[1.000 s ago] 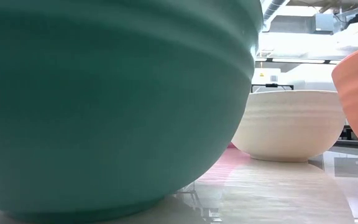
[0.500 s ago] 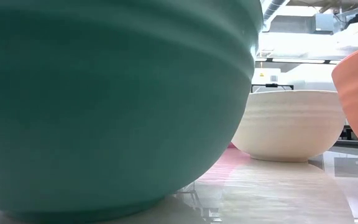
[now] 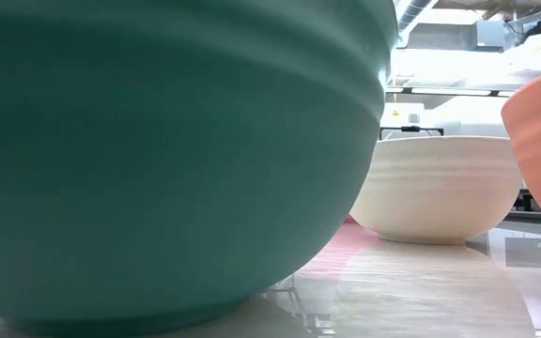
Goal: Nest bowls inside each other
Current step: Stack the red bowl on top of the blue patterned bowl
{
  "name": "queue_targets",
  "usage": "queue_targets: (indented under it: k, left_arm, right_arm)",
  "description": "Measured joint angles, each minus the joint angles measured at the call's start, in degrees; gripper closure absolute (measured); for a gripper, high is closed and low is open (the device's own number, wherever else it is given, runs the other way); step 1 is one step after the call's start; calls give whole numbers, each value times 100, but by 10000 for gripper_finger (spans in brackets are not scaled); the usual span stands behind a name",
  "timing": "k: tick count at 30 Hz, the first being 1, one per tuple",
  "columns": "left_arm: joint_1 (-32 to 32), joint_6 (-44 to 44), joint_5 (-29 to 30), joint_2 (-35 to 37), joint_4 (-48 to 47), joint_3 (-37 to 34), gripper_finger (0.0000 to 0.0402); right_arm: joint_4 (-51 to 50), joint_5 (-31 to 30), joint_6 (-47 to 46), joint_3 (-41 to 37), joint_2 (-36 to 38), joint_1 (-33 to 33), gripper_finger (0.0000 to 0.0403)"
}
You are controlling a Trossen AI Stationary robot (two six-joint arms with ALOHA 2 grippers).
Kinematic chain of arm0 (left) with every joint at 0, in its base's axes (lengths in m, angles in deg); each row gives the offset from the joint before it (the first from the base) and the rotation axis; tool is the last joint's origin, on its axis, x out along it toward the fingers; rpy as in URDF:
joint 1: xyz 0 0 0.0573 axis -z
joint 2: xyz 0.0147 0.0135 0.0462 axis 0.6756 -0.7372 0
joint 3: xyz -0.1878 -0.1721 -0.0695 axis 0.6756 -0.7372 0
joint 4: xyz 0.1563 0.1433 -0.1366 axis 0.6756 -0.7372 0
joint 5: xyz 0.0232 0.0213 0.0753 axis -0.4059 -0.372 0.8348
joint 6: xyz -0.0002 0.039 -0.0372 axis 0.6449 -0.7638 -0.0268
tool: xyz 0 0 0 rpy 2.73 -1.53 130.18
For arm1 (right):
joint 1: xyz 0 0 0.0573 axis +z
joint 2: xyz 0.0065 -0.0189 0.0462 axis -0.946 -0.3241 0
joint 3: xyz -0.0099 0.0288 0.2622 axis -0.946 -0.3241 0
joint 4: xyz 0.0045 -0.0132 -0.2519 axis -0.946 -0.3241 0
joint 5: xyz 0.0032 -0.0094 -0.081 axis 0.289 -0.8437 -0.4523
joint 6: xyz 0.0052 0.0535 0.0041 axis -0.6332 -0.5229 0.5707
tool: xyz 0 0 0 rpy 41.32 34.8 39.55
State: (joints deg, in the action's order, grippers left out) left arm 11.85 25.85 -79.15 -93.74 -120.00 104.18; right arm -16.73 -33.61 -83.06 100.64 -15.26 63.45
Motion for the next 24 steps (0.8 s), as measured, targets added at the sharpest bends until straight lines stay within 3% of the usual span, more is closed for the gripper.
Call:
queue_targets:
  k: [4,6,13,24]
  left_arm:
    - [0,65,283,-66,60,2,359]
    - [-16,148,329,-43,55,2,388]
    - [21,624,207,437,-93,2,400]
    - [546,1293,-334,1933,-130,2,401]
  right_arm:
    - [-4,1,-53,0,1,0,311]
    - [-4,1,-55,0,1,0,311]
    - [2,1,-166,0,2,-23,311]
    - [33,62,-263,0,120,-284,311]
